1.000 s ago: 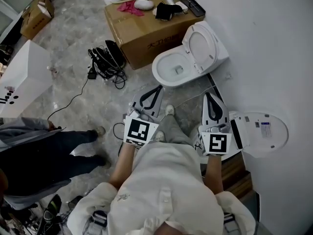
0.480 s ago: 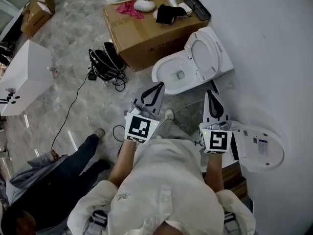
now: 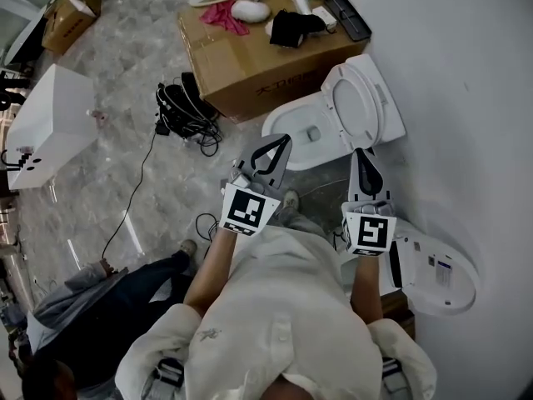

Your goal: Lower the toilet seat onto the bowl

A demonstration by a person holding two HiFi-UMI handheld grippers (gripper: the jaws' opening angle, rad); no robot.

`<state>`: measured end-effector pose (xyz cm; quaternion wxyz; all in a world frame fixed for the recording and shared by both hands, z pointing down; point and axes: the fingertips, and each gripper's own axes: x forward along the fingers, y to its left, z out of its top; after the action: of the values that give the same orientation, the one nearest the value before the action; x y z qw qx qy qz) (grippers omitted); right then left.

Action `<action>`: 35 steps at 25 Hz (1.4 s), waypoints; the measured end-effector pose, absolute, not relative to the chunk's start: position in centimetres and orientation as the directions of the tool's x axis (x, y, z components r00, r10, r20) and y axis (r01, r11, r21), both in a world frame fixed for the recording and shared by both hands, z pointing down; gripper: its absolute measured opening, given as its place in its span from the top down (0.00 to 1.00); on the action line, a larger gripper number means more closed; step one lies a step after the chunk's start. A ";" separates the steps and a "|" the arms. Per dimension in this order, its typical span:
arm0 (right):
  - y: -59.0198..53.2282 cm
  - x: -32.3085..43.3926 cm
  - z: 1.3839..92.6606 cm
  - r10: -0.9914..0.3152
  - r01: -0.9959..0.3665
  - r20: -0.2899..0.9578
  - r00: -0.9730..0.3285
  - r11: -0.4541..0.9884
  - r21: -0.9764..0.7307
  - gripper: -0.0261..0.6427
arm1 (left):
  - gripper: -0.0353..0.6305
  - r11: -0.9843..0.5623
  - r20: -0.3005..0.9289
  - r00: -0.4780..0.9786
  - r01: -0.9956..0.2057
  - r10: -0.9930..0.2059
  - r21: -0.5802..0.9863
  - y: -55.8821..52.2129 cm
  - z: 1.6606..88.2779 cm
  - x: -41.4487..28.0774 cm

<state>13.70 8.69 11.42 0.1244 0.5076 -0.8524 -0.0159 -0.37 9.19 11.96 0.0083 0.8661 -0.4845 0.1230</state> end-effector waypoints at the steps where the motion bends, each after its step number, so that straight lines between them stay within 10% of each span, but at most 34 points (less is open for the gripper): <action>1: 8.2 13.8 11.6 -0.871 -0.864 0.199 -0.449 0.480 0.149 0.95 | 0.93 -0.536 0.225 0.505 -0.838 -0.833 -0.102 8.6 12.2 -0.2; 35: -6.4 19.3 23.5 -0.923 -0.953 0.382 0.040 0.080 0.292 0.90 | 0.93 -0.878 0.318 0.832 -0.479 -0.455 -0.005 -10.0 24.5 5.5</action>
<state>19.35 -6.35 23.55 0.2464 0.6776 -0.6923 0.0303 5.51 -9.96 24.52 0.0373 0.9562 -0.2441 0.1569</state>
